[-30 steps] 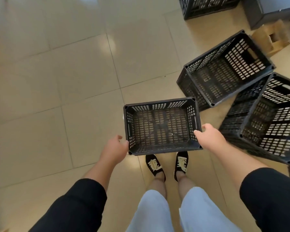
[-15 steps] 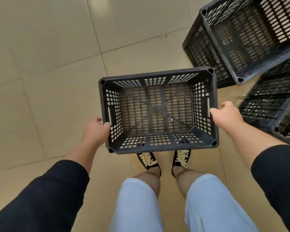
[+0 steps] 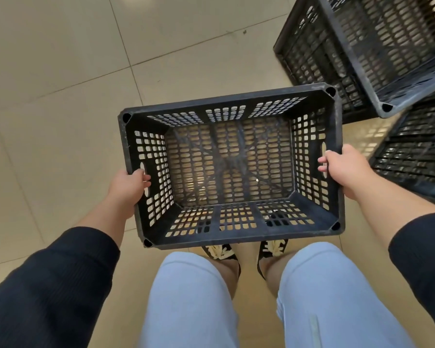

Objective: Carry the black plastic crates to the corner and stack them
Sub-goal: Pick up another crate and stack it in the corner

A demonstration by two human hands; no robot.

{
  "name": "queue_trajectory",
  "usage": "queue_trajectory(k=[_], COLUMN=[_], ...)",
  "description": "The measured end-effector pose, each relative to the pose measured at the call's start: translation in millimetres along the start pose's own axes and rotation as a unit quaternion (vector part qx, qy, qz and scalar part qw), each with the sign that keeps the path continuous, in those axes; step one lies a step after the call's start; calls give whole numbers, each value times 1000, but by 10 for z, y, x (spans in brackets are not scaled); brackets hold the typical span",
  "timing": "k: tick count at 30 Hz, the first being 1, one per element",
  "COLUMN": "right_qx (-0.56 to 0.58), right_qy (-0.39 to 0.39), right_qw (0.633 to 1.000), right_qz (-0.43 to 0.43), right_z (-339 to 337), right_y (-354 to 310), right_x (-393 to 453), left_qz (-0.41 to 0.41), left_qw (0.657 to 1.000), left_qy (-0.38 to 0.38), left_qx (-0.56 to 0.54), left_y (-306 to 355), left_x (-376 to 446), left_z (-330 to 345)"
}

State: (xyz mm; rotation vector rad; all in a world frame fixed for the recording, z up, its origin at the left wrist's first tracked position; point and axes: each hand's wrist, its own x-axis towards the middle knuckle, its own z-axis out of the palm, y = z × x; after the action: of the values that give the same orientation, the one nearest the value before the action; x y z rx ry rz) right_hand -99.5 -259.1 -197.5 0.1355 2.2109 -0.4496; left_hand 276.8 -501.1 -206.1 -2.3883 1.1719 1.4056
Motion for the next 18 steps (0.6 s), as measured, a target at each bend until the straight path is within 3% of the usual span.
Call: queue_trajectory(k=[9,18], right_qx=[14,-5], right_qy=[15,17], right_qw=[1000,1000], right_qz=[9,16], right_z=[-223,-1164], right_y=[10,-290], right_x=[-296,-1673], left_qz=[12,7], left_qw=[1000,1000], left_qy=[5,2], left_qx=[3,1], left_y=[112,285], left_x=[-409,-1847], left_z=[-330,-1355])
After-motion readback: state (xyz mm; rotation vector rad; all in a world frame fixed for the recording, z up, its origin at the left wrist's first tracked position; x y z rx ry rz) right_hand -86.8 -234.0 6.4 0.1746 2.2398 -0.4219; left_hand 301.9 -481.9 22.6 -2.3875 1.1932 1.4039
